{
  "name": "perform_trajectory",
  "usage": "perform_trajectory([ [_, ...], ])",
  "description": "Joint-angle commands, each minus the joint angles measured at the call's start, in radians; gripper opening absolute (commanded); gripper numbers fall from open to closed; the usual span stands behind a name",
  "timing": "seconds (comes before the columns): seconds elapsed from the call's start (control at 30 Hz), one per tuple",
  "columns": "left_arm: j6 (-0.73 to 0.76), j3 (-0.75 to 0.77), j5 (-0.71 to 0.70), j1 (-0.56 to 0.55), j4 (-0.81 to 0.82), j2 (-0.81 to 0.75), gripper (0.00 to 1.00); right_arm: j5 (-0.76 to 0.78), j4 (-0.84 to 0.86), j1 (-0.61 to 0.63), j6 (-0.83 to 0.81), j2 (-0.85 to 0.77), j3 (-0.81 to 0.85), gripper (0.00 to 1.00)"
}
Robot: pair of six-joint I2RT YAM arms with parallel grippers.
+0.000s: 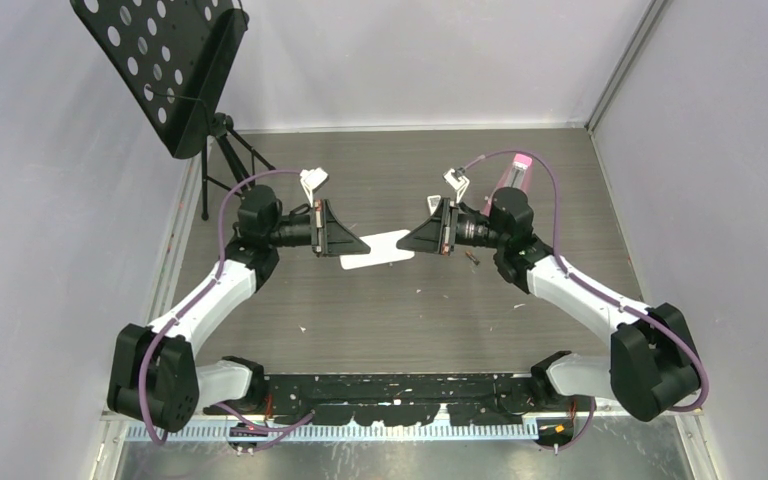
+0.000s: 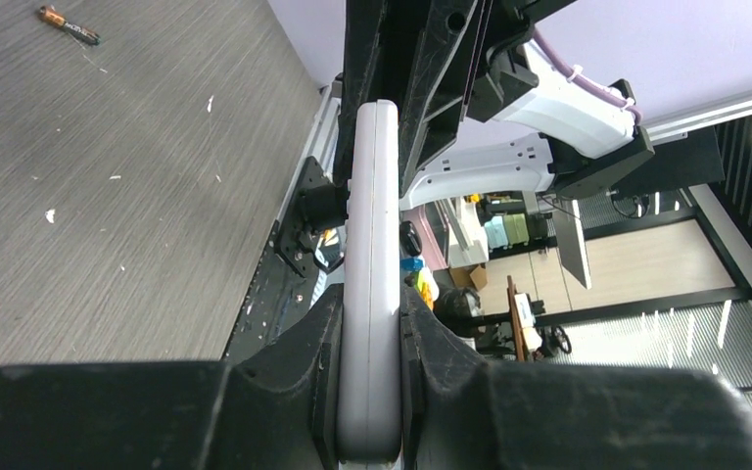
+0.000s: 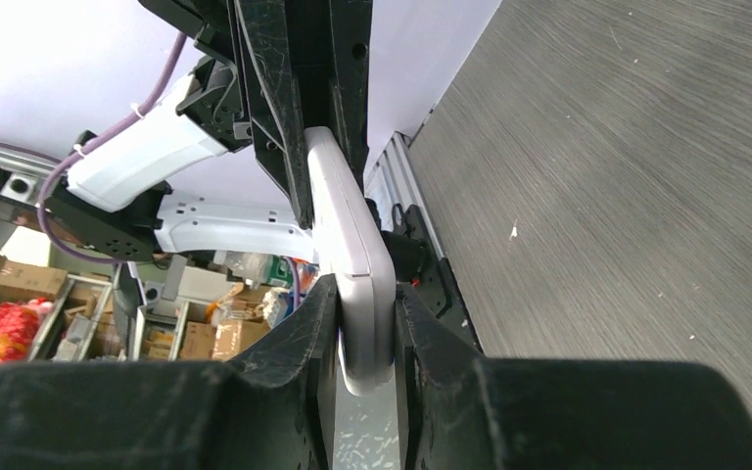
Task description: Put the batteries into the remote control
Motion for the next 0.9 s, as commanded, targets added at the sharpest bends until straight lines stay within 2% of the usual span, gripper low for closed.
perform_trajectory([
  [0.0, -0.054, 0.021, -0.012, 0.022, 0.055, -0.041, 0.00, 0.042, 0.179, -0.030, 0.110, 0.017, -0.064, 0.02],
  [0.07, -0.051, 0.019, -0.026, 0.030, 0.042, -0.042, 0.00, 0.079, 0.218, -0.041, 0.143, 0.020, -0.076, 0.01],
  [0.13, -0.030, 0.022, -0.042, 0.036, 0.005, -0.045, 0.00, 0.119, 0.144, -0.043, 0.105, 0.016, -0.069, 0.01],
  [0.23, 0.016, 0.040, -0.050, 0.037, -0.067, -0.045, 0.00, 0.152, 0.039, -0.043, 0.037, 0.016, -0.049, 0.10],
  [0.4, 0.067, 0.059, -0.061, 0.037, -0.145, -0.025, 0.00, 0.130, 0.055, -0.043, 0.046, 0.023, -0.037, 0.25],
  [0.6, 0.198, 0.111, -0.118, 0.039, -0.340, -0.002, 0.00, 0.108, 0.063, -0.043, 0.079, 0.011, -0.028, 0.41],
  [0.73, 0.197, 0.116, -0.125, 0.038, -0.344, 0.022, 0.00, 0.095, 0.062, -0.043, 0.088, 0.014, -0.024, 0.44],
  [0.87, 0.187, 0.116, -0.117, 0.039, -0.331, 0.037, 0.00, 0.067, 0.135, -0.043, 0.123, 0.040, -0.035, 0.47],
])
